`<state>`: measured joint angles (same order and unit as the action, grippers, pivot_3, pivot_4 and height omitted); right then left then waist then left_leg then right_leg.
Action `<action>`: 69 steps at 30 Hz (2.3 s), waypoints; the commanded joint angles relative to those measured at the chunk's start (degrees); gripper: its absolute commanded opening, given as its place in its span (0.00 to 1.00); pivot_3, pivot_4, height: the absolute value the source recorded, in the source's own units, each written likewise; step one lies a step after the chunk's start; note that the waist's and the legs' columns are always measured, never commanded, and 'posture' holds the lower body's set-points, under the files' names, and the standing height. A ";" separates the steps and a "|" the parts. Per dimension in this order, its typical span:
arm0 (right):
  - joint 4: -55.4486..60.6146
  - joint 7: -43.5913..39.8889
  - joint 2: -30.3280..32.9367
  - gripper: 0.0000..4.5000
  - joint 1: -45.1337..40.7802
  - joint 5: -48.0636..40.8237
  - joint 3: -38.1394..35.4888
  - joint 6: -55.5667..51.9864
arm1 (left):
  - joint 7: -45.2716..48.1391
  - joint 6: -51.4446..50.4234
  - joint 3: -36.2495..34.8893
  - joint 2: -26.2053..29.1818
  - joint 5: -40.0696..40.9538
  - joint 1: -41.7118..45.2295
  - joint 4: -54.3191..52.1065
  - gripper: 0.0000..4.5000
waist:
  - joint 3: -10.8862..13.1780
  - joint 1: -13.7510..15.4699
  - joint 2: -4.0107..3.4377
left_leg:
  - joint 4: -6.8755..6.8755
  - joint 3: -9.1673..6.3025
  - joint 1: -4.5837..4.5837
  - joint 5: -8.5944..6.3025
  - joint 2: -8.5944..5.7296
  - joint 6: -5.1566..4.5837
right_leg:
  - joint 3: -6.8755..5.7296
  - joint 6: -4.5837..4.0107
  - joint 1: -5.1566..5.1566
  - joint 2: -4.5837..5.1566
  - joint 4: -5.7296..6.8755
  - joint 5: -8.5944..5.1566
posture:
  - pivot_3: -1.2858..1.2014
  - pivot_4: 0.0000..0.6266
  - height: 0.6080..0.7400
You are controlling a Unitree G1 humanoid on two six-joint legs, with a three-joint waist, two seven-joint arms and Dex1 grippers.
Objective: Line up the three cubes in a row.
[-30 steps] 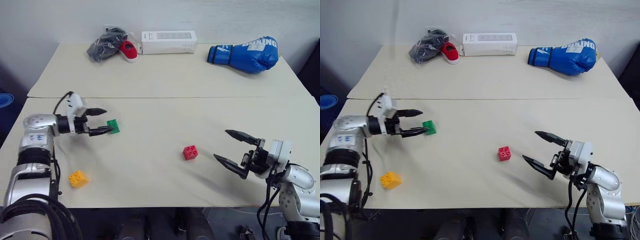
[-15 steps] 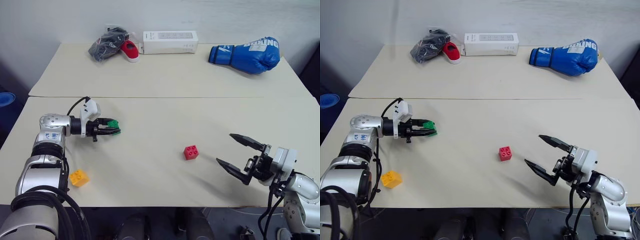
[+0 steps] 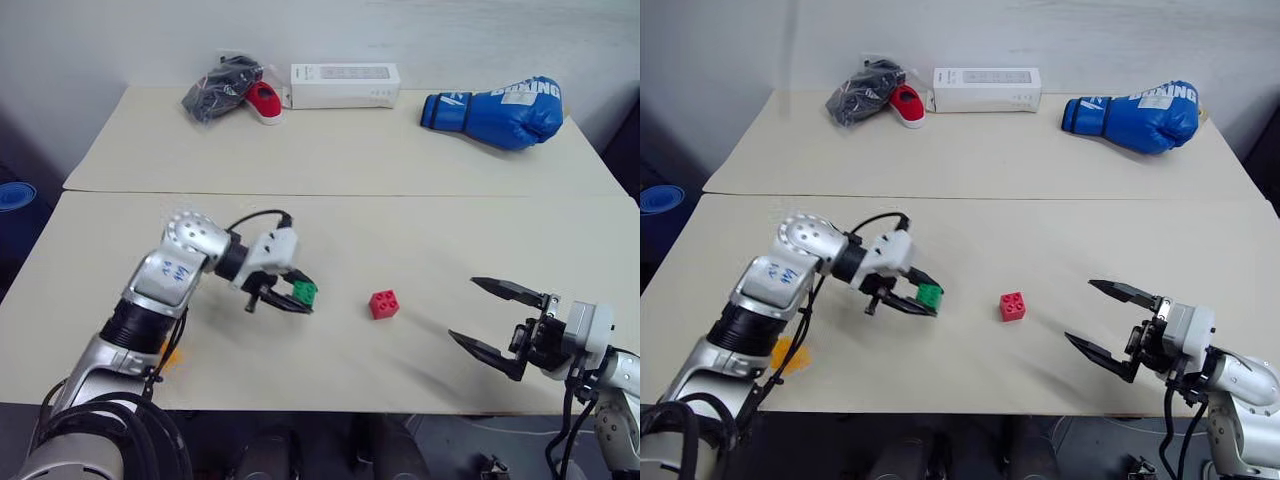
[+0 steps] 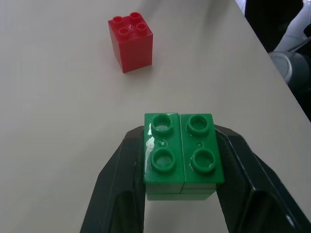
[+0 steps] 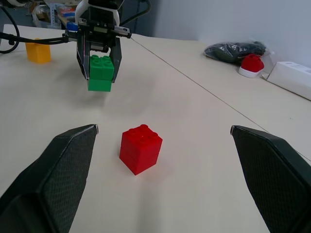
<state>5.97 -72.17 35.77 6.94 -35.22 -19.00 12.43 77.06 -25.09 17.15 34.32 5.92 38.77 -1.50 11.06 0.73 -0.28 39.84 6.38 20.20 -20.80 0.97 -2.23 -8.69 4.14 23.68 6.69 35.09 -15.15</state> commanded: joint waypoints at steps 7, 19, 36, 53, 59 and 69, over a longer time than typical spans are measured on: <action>-0.53 -4.06 1.06 1.00 -0.58 0.40 0.79 1.92 | -9.02 3.57 3.05 -3.43 -3.64 -2.24 2.17 0.33 | 0.00 0.75 0.00 | 0.12 -0.07 0.04 -0.04 -0.04 -0.07 | -0.05 0.00 -0.04 0.10 -0.02 0.00 | 0.52 0.24 1.00; 1.10 -3.61 1.69 1.00 -2.51 0.55 1.20 -0.14 | -6.86 4.38 -1.86 -2.67 2.31 -1.44 1.13 0.90 | 0.00 0.67 0.00 | 0.16 -0.15 0.04 -0.04 -0.02 -0.06 | -0.14 0.00 -0.10 0.11 -0.01 0.00 | 0.52 0.24 1.00; 8.61 -0.37 -2.72 1.00 -11.27 -0.22 12.64 -7.02 | -0.59 17.56 -44.33 20.52 17.59 -24.39 22.69 0.99 | 0.04 -0.98 -0.06 | 0.10 -0.29 0.07 -0.06 -0.05 0.00 | -0.46 -0.08 -0.07 0.67 0.02 -0.05 | 0.52 0.24 1.00; 5.08 -3.17 -5.27 1.00 -18.96 0.89 17.45 -5.56 | -5.53 12.40 -60.69 12.88 27.71 -60.91 -0.66 0.99 | -0.01 0.43 0.04 | 0.11 -0.46 0.09 -0.63 -0.11 0.28 | -0.33 -0.11 -0.05 0.92 -0.31 -0.07 | 0.52 0.24 1.00; 5.38 -2.90 -5.11 1.00 -19.03 1.17 17.65 -6.16 | -7.31 17.64 -50.99 11.02 21.34 -58.47 -1.39 0.95 | 0.05 -0.44 -0.11 | 0.07 -0.39 0.07 -0.46 -0.08 0.02 | -0.34 -0.14 -0.02 0.80 -0.26 -0.09 | 0.52 0.24 1.00; 7.44 -1.31 -3.63 1.00 -15.52 1.57 15.68 -5.54 | -7.34 22.52 -44.50 11.36 19.14 -52.46 4.27 0.33 | 0.04 -0.71 -0.09 | 0.08 -0.35 0.08 -0.46 -0.07 -0.02 | -0.34 -0.14 -0.01 0.81 -0.25 -0.09 | 0.52 0.24 1.00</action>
<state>11.08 -74.00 31.15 -9.42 -33.11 -1.43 6.21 69.50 -3.01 -27.85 45.17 24.50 -14.53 3.15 11.10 0.02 -0.37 39.92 6.03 20.29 -21.25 0.89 -2.26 -9.03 4.00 23.67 7.51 34.84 -15.24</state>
